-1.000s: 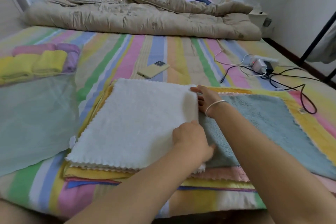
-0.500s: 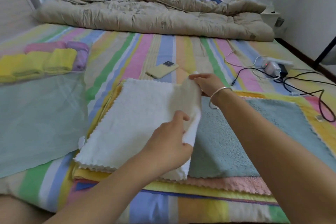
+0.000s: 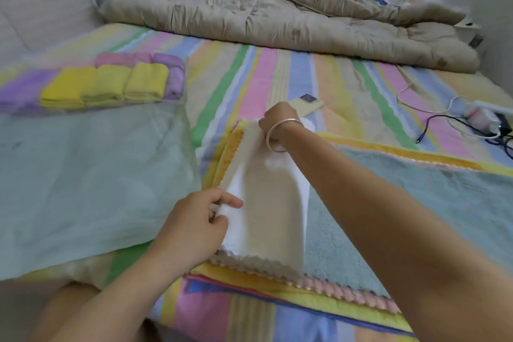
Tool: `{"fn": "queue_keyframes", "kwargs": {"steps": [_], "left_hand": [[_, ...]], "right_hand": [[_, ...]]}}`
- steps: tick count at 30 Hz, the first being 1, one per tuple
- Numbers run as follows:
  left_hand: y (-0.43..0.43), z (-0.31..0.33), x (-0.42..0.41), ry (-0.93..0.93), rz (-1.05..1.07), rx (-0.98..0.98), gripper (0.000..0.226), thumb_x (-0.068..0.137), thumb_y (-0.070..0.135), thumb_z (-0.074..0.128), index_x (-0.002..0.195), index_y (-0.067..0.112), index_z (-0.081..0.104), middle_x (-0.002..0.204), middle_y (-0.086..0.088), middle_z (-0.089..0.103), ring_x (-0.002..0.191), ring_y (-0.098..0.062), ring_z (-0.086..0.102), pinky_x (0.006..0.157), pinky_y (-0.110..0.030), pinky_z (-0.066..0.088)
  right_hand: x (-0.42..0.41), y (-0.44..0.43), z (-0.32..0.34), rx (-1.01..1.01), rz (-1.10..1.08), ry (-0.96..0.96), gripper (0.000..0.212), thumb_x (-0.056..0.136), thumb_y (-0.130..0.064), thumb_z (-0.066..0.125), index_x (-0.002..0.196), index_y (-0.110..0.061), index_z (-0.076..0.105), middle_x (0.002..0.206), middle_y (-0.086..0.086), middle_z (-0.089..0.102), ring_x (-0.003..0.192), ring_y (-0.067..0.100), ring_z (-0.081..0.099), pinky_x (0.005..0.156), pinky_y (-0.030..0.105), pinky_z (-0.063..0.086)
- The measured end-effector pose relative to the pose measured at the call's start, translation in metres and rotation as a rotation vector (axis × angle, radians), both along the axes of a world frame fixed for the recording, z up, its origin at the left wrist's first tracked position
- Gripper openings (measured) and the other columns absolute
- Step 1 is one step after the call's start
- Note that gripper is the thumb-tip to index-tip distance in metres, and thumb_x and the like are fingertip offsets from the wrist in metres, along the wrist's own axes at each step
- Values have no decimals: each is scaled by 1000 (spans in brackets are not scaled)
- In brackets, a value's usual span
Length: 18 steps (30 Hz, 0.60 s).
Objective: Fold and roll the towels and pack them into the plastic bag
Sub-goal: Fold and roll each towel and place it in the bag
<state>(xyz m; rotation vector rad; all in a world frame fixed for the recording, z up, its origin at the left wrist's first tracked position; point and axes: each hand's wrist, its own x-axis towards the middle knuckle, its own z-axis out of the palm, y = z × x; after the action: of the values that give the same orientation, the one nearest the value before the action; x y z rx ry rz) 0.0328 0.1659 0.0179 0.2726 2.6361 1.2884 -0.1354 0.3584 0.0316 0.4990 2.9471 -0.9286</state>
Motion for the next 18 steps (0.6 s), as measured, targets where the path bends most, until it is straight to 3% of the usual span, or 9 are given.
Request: {"fn": "queue_keyframes", "kwargs": {"steps": [3,7,9,11,13,15,18], "left_hand": [[-9,-5,-5,-7,8,13,36,87,1,51,93,33,65,33,10,37,34,-9,35,41,-15,30],[-17,-9,-10,-22,30,67,35,83,1,51,93,32,63,35,8,41,33,-8,37,43,-19,37],[-19,-11,-9,-20,30,68,34,82,2,52,93,32,64,36,8,41,34,-8,36,43,-18,35],[-19,-13,-8,-15,28,36,32,83,4,54,94,32,64,37,8,41,34,-8,38,41,-15,30],[-17,-12,-5,0,32,-18,27,84,10,57,96,34,64,41,8,43,37,-6,41,43,-17,29],[-17,-9,-1,82,46,-126,14,85,29,63,97,35,62,53,12,50,50,-1,48,51,-22,36],[-18,-5,3,438,93,-395,23,81,48,63,99,33,63,94,19,58,91,-9,56,67,-27,45]], "right_hand": [[-5,-13,-6,122,-15,-2,35,91,-11,49,59,-12,37,61,2,36,74,25,44,64,25,34],[-9,-20,-9,108,-48,11,30,89,-9,52,62,-11,37,62,3,38,73,26,41,59,24,34],[-10,-21,-4,81,-50,50,10,89,-10,53,81,-6,57,80,9,56,81,30,51,66,25,44],[-10,-24,-3,73,0,71,26,91,-15,57,114,-6,63,115,11,63,106,29,59,89,29,48],[-6,-29,-5,70,76,77,41,91,-24,60,130,-12,56,132,9,54,119,26,53,100,32,41],[-1,-30,-6,41,98,106,43,92,-26,55,134,-19,52,138,9,47,122,26,50,104,33,39],[16,-17,-3,104,46,210,42,91,-15,45,131,-23,54,138,7,43,123,27,47,102,38,40]]}}
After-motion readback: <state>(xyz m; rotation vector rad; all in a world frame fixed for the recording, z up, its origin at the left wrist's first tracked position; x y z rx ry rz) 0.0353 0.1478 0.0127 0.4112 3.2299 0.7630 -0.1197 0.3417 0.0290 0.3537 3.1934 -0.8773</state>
